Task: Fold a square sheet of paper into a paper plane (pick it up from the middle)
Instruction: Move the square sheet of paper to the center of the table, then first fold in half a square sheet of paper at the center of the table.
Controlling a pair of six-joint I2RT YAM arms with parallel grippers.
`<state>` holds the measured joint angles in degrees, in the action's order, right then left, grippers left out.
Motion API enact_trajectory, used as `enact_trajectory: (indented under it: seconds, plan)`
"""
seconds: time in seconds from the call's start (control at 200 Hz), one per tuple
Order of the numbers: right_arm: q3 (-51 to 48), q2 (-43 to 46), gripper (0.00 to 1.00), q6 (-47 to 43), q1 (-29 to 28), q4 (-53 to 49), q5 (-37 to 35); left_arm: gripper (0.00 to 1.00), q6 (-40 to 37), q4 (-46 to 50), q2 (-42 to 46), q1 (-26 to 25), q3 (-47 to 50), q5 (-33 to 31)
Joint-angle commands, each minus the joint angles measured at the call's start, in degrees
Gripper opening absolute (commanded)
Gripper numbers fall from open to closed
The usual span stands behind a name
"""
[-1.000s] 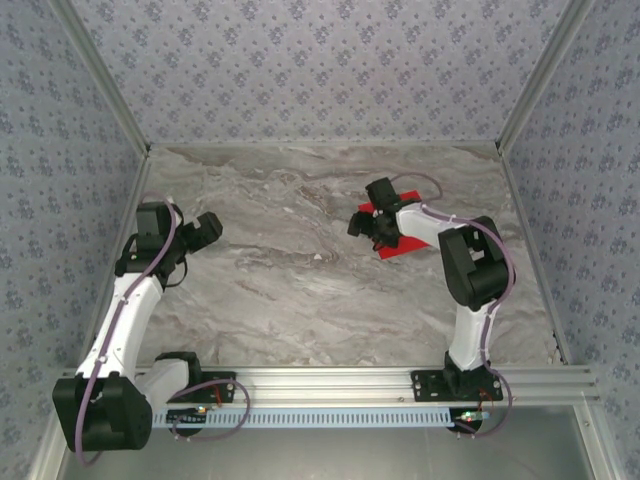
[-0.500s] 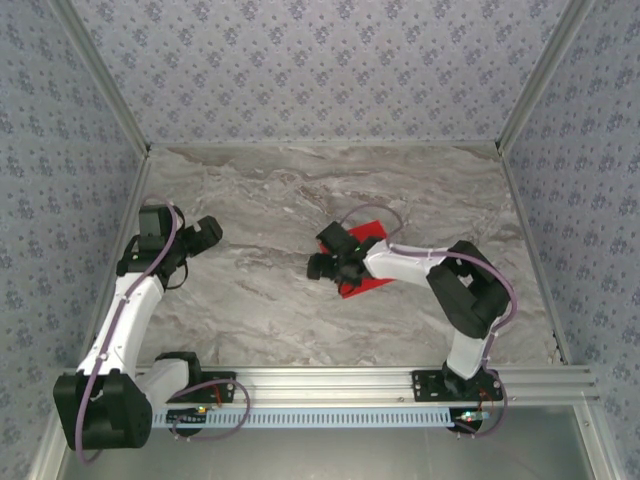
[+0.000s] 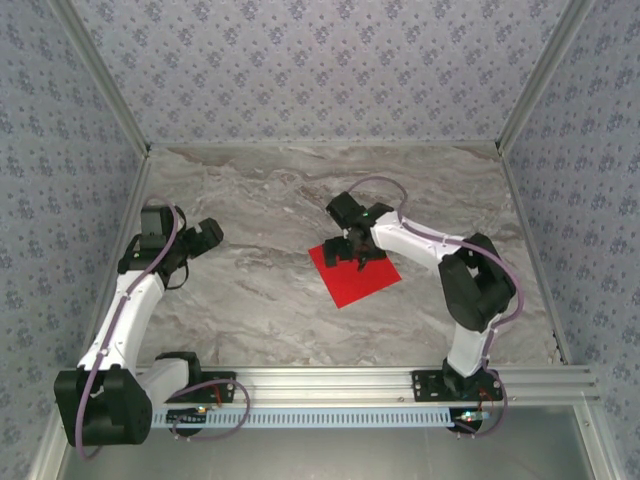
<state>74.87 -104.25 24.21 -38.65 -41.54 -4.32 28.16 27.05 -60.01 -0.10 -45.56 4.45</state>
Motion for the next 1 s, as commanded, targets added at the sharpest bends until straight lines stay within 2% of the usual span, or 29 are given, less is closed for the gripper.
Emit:
enact_trajectory:
  seconds: [0.0,0.18,0.55,0.994]
  plan:
    - [0.93,-3.61,1.00,-9.43,0.24,-5.56,-2.09,0.99,0.23,0.77,-0.02,0.10,-0.57,-0.76]
    - [3.20,-6.51,1.00,-10.14,0.43,-4.74,-0.62,0.99,0.14,0.90,-0.19,0.10,-0.58,-0.92]
    - [6.75,-11.82,0.92,-9.28,1.34,-4.60,0.26,0.99,0.14,1.16,-0.99,0.08,-0.67,-0.98]
    - [1.37,-16.03,0.83,-8.74,2.70,-1.82,2.15,0.99,0.15,1.58,-1.38,0.01,-0.72,-1.20]
